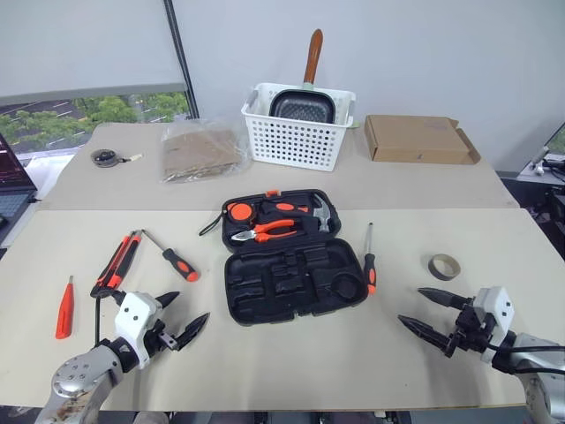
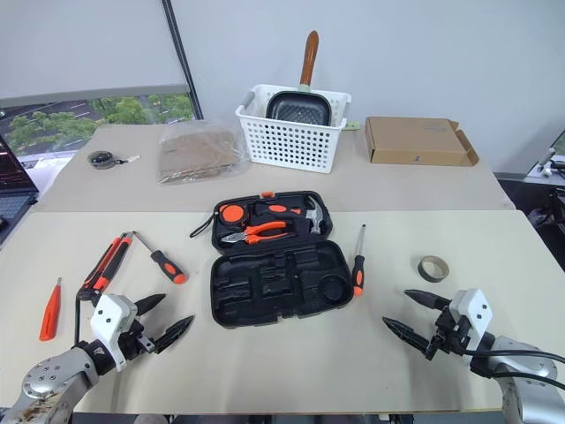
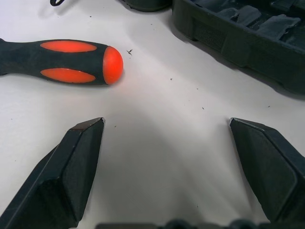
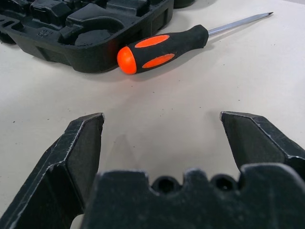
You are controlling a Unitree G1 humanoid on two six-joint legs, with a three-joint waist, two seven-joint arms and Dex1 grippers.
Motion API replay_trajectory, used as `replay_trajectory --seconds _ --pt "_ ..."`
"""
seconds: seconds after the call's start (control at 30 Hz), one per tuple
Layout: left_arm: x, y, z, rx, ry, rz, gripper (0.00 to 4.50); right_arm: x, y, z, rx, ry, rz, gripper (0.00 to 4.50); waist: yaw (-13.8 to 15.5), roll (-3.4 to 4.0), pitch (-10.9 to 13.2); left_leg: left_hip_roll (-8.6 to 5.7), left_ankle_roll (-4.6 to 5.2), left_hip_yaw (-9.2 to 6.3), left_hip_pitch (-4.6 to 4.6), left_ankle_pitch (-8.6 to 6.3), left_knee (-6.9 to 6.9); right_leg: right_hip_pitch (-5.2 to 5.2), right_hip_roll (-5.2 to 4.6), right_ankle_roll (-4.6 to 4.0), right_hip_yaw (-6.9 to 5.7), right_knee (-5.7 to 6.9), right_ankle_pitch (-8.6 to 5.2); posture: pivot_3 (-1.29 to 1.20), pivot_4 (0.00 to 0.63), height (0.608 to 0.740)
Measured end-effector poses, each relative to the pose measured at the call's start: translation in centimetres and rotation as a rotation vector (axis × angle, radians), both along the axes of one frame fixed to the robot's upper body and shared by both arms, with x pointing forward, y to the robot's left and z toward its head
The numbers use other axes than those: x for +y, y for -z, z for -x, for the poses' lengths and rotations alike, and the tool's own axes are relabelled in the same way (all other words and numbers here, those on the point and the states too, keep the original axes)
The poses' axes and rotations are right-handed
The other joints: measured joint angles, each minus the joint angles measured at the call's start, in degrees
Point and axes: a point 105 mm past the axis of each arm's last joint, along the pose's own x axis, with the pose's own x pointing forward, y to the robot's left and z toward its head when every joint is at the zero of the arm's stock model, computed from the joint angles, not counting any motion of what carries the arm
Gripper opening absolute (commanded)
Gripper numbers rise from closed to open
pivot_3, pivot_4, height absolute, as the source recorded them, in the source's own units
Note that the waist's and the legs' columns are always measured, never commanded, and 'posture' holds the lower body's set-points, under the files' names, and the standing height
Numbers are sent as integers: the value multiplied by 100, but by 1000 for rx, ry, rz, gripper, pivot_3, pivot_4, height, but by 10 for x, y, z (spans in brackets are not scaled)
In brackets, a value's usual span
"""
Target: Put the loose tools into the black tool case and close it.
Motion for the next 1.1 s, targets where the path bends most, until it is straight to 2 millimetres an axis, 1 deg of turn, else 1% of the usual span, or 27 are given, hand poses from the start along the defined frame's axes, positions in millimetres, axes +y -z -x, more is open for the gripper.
replay_trajectory --seconds 0.13,0.37,0.43,0.5,0.63,0.7,0.77,0.8,0.87,0.93,1.0,1.1 --pt "-1 2 6 21 5 13 4500 0 1 1 3 -3 1 4483 -3 -1 0 0 0 0 0 0 0 0 -1 -3 1 -1 -2 0 150 700" --pt "6 1 18 40 -16 30 4500 0 -1 1 2 -21 7 4483 -22 -3 2 1 0 -1 0 0 -1 -3 -1 -9 0 -1 -6 0 150 700" --pt "8 -2 19 29 -25 43 4500 0 -5 -2 -9 -32 11 4483 -28 -5 3 1 0 0 0 0 0 -2 -1 -11 1 -2 -7 0 150 700" --pt "12 -10 17 -1 -52 74 4500 3 -11 -6 -30 -48 7 4483 -28 -10 6 1 0 -2 -1 0 1 -3 -1 -12 1 -1 -7 0 150 700" --pt "17 -37 7 -107 -112 161 4500 18 -36 -16 -106 -116 -21 4483 -24 -10 6 1 -1 -6 -1 1 1 -1 -2 -2 0 -1 -1 0 150 700" --pt "24 -42 -1 -124 -202 176 4500 34 -53 -22 -144 -191 -47 4483 -32 -9 6 0 -1 -3 -2 1 1 10 0 13 3 1 8 0 150 700" --pt "28 -44 -6 -127 -269 189 4500 45 -64 -25 -165 -251 -51 4483 -33 -15 8 1 -1 -5 -2 3 1 18 3 16 1 2 11 0 150 700" --pt "30 -45 -8 -122 -324 219 4500 53 -73 -28 -183 -301 -53 4483 -33 -21 10 0 0 -6 -4 3 1 18 5 16 0 1 11 0 150 700" --pt "31 -48 -18 -127 -420 255 4500 63 -84 -34 -209 -373 -43 4483 -34 -23 13 -2 7 -5 -7 7 1 18 3 19 1 0 15 0 150 700" --pt "30 -55 -26 -135 -491 260 4500 71 -91 -36 -231 -430 -34 4483 4 -38 14 -2 12 -13 -6 11 2 28 5 18 -7 -1 14 0 150 700" --pt "34 -55 -33 -116 -590 252 4500 73 -94 -39 -232 -466 -33 4483 49 -40 14 -4 29 -14 -4 20 2 35 7 16 -6 -3 15 0 150 700" --pt "28 -57 -46 -85 -684 255 4500 80 -95 -42 -225 -525 -32 4483 86 -42 15 -5 38 -12 -3 25 3 40 6 13 -4 -5 18 0 150 700"
